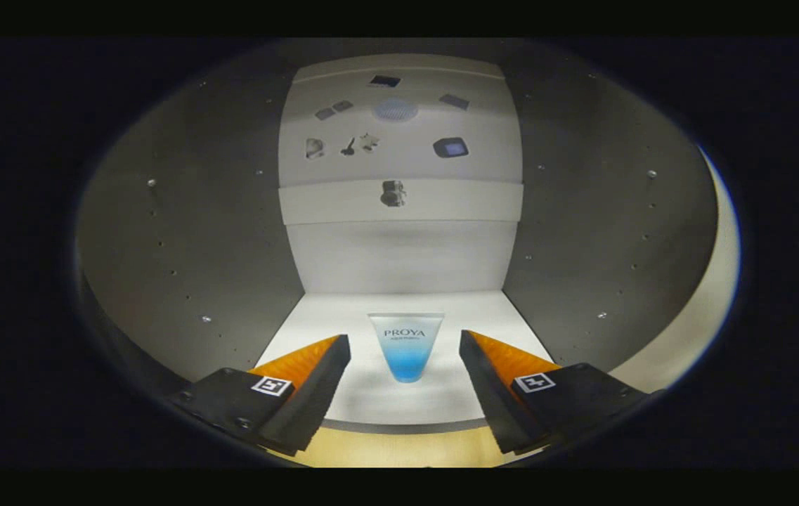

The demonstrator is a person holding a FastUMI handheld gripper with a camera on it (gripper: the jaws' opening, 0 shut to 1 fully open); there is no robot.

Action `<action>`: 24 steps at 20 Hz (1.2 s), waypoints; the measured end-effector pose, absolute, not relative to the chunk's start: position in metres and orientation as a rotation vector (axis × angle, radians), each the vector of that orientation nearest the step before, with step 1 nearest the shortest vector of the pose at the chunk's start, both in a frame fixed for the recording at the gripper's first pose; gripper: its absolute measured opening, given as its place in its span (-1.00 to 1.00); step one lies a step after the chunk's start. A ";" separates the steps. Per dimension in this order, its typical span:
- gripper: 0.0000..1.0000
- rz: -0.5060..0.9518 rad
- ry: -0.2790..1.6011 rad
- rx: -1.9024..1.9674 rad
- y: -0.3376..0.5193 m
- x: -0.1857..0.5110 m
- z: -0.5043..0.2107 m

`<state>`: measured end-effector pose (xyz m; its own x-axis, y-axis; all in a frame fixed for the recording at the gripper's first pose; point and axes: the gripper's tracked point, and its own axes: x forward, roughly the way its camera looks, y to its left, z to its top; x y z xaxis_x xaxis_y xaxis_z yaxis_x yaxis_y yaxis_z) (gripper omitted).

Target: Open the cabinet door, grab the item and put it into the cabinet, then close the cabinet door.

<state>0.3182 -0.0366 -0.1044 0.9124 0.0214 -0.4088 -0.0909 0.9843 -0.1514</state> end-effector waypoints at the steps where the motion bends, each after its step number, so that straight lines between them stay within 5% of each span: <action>1: 0.99 0.060 0.397 -0.162 -0.035 0.307 -0.100; 14: 0.96 -0.016 0.145 -0.175 -0.042 0.112 -0.066; 24: 0.96 -0.096 0.130 -0.138 -0.091 -0.001 -0.065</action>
